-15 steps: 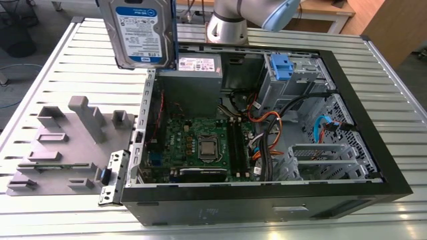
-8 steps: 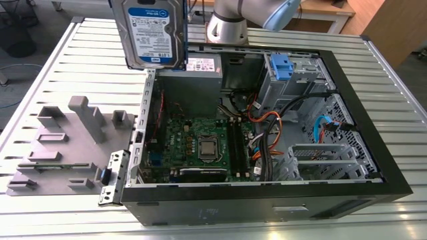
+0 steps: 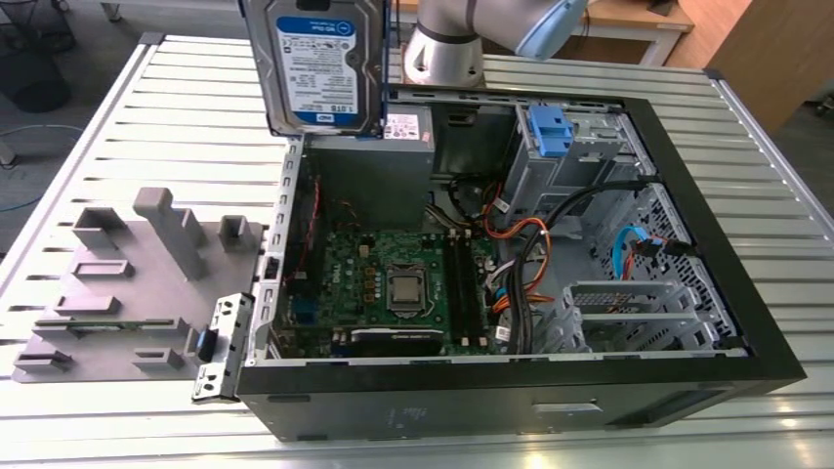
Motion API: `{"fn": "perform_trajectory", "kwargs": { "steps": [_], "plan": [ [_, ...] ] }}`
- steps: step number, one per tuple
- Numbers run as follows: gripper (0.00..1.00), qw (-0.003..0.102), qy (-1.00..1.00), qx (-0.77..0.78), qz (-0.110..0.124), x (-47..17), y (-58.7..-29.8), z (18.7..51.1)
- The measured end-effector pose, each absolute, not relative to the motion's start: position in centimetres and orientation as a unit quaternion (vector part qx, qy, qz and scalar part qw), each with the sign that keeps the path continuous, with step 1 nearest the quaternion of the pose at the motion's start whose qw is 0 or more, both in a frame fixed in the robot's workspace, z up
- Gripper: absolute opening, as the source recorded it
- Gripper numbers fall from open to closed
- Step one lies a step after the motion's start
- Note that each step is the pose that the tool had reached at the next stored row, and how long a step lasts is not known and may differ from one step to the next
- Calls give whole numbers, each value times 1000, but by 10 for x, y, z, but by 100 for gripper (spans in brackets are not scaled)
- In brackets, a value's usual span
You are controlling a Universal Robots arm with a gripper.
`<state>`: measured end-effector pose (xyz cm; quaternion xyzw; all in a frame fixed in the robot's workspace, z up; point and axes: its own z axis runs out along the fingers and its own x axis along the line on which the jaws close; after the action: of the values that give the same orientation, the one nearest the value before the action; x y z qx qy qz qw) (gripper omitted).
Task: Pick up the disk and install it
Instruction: 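Pick up the disk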
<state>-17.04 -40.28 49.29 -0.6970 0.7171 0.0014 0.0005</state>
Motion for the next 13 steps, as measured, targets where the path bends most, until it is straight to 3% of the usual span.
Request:
{"fn": "perform_trajectory", "kwargs": {
  "steps": [13],
  "plan": [
    [35,1,717,-697,1,-139,-403,492]
  ]
}}
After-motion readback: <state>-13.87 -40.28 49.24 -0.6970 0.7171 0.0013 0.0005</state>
